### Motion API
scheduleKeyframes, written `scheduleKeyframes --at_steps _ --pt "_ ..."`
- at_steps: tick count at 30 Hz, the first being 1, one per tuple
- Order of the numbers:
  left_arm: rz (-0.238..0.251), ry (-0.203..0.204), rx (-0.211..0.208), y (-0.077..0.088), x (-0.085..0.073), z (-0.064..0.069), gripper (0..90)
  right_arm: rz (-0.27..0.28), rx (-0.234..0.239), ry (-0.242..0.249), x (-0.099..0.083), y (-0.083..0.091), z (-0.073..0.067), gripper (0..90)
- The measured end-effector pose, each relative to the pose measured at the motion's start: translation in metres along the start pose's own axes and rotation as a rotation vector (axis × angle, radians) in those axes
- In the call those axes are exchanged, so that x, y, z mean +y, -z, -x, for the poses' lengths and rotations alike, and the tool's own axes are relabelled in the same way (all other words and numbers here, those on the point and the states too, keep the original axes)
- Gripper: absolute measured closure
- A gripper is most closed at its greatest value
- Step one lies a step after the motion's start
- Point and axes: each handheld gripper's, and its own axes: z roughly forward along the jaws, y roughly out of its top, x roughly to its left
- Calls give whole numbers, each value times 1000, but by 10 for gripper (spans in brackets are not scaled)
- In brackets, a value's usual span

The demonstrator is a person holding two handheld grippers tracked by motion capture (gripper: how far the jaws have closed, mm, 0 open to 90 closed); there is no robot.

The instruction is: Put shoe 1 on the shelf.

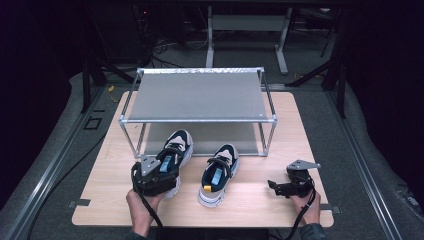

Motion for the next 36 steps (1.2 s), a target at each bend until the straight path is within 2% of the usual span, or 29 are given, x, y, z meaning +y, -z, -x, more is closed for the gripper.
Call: scheduleKeyframes --at_steps 9,22,36 --pt "1 2 -2 -18 15 1 260 1 0 -1 0 0 0 53" --pt "-18 30 29 -48 26 -1 259 0 2 0 0 0 0 53" --pt "-43 85 79 -98 28 -3 256 1 3 2 0 0 0 54"
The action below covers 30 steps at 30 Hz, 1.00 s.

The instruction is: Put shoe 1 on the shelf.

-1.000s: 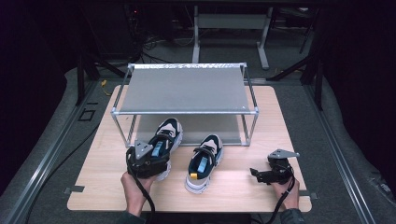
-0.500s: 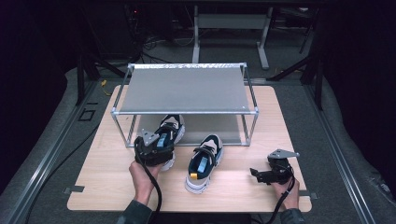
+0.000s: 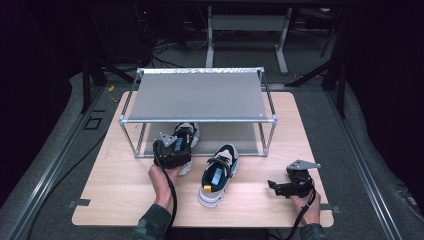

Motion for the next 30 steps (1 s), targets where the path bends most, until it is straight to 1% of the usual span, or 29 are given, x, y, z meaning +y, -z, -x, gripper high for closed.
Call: scheduleKeyframes --at_steps 1,2,4,6,9,10,11,13,17,19,20,22,23,27,30 --pt "-2 7 5 -4 0 0 256 0 0 0 0 0 0 54" --pt "-14 4 6 -7 1 0 256 0 0 1 0 0 0 54" --pt "-27 14 5 -14 3 1 255 0 0 1 0 0 0 54" --pt "-34 14 7 -20 6 3 253 -1 1 2 0 0 0 54" --pt "-41 12 21 -29 10 7 250 -1 -1 -1 0 0 0 54" --pt "-49 12 17 -33 11 7 248 0 0 -1 0 0 0 54" --pt "-43 18 19 -35 12 9 243 0 2 -1 0 0 0 54" --pt "-49 23 26 -38 14 10 238 0 1 -1 0 0 0 55" --pt "-51 25 20 -42 17 10 209 0 2 -2 0 0 0 55" --pt "-48 27 6 -41 17 8 191 1 2 -3 0 1 0 55" --pt "-48 27 6 -41 17 8 139 1 2 -3 0 1 0 55" --pt "-37 23 -4 -37 18 6 137 3 2 -4 0 0 0 54" --pt "-33 10 -18 -32 19 6 119 2 4 -4 0 0 0 55" --pt "6 20 -35 -17 18 6 105 -1 4 0 0 0 0 55" --pt "29 19 -40 -5 13 4 117 0 4 -2 0 0 0 55"
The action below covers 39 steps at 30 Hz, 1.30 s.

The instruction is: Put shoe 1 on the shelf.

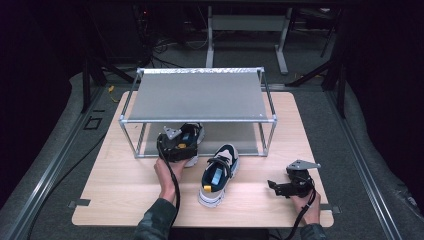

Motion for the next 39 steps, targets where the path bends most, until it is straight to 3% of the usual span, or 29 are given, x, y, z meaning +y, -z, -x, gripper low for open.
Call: scheduleKeyframes --at_steps 4,9,11,20,28,39 --pt "21 -9 -24 15 -10 -2 144 -1 0 -1 0 0 0 56" --pt "13 -22 -33 21 -21 -1 155 -2 -1 0 0 0 0 57" --pt "10 -24 -31 21 -23 0 198 -2 -2 -1 0 0 0 58" --pt "46 5 6 17 -31 3 397 -1 -2 0 0 0 0 59" --pt "51 22 19 15 -31 6 407 -1 0 2 0 0 0 61" --pt "40 33 33 -4 -23 13 435 0 1 2 0 0 0 63"
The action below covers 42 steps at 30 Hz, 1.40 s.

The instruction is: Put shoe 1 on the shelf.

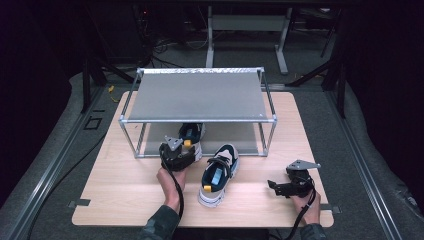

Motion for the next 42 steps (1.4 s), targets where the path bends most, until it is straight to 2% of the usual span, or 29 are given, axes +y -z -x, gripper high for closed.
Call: scheduleKeyframes --at_steps 7,13,24,34,37,42 --pt "-12 -6 14 -10 5 2 437 2 1 -3 0 0 0 68" --pt "1 -8 24 -18 6 3 440 2 3 -3 0 0 0 68" --pt "-25 -7 38 -31 10 3 477 1 4 -2 0 0 0 69" --pt "-33 -26 26 -36 14 1 470 1 5 -3 0 0 0 70" --pt "-54 -33 11 -35 15 1 414 2 5 -4 0 0 0 70" --pt "-72 -35 -8 -26 16 -1 252 5 7 -6 0 0 0 70"
